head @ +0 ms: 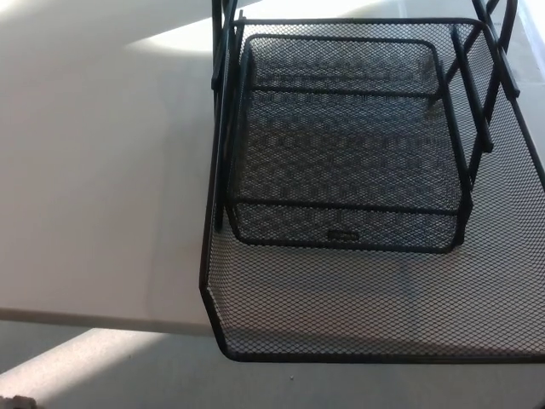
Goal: A balck drawer is kept on the middle of the table and the robot uses its right hand to push it back away from the robot
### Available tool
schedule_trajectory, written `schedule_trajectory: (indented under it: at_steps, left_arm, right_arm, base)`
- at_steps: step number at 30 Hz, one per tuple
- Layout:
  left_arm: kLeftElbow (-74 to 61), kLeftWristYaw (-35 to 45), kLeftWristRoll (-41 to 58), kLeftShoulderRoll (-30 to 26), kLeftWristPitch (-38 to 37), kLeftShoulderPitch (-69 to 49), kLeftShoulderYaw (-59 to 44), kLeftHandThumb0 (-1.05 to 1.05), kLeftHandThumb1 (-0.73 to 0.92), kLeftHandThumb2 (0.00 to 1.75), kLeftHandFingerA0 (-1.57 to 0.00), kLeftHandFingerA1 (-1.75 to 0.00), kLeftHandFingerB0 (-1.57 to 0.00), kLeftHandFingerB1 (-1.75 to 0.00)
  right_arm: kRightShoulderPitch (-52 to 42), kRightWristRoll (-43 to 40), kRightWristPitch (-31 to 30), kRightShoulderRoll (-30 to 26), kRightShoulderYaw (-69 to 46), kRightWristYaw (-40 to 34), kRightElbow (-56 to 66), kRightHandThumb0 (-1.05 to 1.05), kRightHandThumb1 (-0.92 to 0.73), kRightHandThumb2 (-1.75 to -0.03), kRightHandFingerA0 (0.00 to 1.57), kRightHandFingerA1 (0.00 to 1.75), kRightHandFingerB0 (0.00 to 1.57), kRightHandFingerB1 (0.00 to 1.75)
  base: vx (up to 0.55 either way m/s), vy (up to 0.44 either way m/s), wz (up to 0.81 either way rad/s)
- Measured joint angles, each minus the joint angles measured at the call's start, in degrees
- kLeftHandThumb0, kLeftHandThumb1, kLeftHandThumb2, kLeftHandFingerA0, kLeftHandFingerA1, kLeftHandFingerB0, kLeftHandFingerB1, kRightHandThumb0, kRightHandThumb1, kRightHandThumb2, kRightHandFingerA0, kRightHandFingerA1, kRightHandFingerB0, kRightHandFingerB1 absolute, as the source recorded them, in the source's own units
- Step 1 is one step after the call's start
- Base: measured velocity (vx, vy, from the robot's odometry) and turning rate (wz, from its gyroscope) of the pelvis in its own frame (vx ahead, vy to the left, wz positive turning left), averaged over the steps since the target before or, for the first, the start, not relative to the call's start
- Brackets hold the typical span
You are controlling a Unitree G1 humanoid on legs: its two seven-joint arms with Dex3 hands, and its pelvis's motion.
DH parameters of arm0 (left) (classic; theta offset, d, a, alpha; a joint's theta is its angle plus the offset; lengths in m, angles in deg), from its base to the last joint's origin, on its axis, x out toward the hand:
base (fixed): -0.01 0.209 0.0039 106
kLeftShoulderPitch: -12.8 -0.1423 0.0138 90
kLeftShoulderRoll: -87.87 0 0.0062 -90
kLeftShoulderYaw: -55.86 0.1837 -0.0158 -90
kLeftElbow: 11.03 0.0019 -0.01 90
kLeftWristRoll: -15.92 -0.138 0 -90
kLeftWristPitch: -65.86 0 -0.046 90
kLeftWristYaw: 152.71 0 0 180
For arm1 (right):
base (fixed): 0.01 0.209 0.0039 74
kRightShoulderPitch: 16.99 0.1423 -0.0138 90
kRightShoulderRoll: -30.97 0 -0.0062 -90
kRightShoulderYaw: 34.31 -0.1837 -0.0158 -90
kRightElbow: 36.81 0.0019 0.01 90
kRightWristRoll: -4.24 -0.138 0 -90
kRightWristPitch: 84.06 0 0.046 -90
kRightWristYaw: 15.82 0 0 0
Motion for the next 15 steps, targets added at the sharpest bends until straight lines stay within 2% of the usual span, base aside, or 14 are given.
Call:
schedule_trajectory:
  at_steps: [12,13,14,15]
  left_arm:
    - [2.4,2.9,-0.3,-0.2,-3.3,0.9,1.0,-0.56,0.72,0.62,-0.45,-0.37,-0.32,-0.32]
    - [2.5,3.0,-0.3,-0.2,-3.4,0.9,1.1,-0.56,0.72,0.62,-0.44,-0.37,-0.31,-0.32]
    - [2.6,3.0,-0.3,-0.2,-3.5,1.0,1.1,-0.56,0.72,0.62,-0.44,-0.37,-0.31,-0.32]
    - [2.8,3.1,-0.3,-0.2,-3.6,1.0,1.1,-0.56,0.72,0.63,-0.45,-0.37,-0.31,-0.32]
  right_arm:
    - [0.2,1.8,-0.1,-0.2,0.9,2.1,-0.7,-0.59,-0.62,-0.94,0.46,0.59,0.32,0.49]
    - [0.2,1.8,-0.1,-0.2,0.9,2.2,-0.6,-0.55,-0.76,-0.63,0.5,0.45,0.37,0.34]
    - [0.2,1.9,-0.1,-0.3,0.9,2.3,-0.3,-0.55,-0.76,-0.63,0.5,0.45,0.37,0.34]
    - [0.2,2.0,-0.2,-0.5,0.9,2.3,0.2,-0.59,-0.73,-0.65,0.42,0.39,0.34,0.34]
  base:
    - [0.0,0.0,0.0]
    - [0.0,0.0,0.0]
    - [0.0,0.0,0.0]
    - [0.0,0.0,0.0]
